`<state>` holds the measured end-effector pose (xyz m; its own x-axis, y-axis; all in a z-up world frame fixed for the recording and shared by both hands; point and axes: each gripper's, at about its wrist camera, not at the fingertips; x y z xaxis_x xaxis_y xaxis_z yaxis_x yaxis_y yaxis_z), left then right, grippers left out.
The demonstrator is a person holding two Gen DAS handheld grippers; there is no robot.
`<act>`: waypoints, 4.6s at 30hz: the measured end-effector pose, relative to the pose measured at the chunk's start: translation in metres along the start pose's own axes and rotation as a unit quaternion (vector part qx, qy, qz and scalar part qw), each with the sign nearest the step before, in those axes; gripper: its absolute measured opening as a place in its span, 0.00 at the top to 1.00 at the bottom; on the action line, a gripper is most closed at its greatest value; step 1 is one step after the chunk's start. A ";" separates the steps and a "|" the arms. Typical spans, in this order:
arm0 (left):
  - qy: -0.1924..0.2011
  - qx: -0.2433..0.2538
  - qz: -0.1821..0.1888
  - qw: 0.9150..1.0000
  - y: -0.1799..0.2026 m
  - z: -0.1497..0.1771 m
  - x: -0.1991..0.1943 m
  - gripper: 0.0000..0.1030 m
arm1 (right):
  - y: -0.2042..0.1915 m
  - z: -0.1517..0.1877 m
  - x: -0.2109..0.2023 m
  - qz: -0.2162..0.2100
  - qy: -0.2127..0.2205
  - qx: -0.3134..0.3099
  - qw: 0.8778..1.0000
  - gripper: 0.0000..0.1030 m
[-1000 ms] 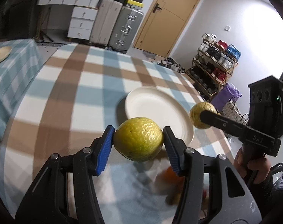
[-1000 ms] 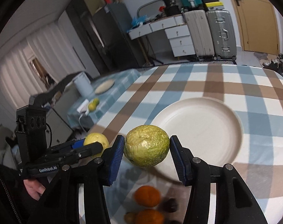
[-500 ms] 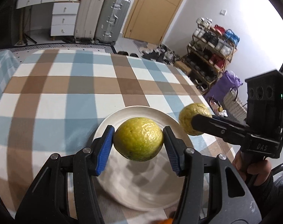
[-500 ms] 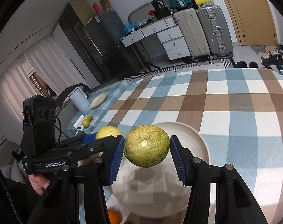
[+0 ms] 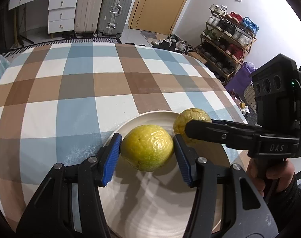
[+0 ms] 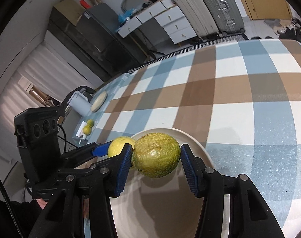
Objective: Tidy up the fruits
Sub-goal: 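Lower both citrus onto the cream plate and open both tools, then move both tools back toward the remaining fruits, then grasp a brown kiwi with the right tool while the left tool grasps another kiwi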
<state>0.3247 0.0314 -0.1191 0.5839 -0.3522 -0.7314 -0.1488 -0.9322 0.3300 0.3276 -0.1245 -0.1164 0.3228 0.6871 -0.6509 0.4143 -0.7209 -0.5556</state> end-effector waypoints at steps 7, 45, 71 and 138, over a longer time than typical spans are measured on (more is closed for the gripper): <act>0.000 -0.002 0.002 1.000 -0.001 0.000 0.008 0.50 | 0.004 0.001 0.009 0.009 -0.010 0.006 1.000 0.50; 0.110 0.006 -0.086 0.990 0.074 0.111 -0.181 0.01 | -0.108 0.134 -0.158 0.085 0.169 -0.092 0.978 0.00; 0.070 -0.040 -0.086 0.993 0.060 0.247 -0.215 0.01 | -0.148 0.278 -0.144 0.156 0.105 -0.152 0.970 0.00; -0.003 -0.009 0.038 0.999 0.064 0.244 -0.162 0.54 | -0.125 0.307 -0.129 0.107 0.131 -0.129 0.977 0.73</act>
<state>0.0260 0.0085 -0.1255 0.5671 -0.4233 -0.7066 -0.1786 -0.9006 0.3962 -0.0274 -0.1511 -0.1221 0.6185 0.5476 -0.5635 0.5030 -0.8269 -0.2515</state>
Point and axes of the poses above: each gripper's, at about its wrist camera, not at the fingertips, and x roughly the way its jaws point, y to its right, z to its underside
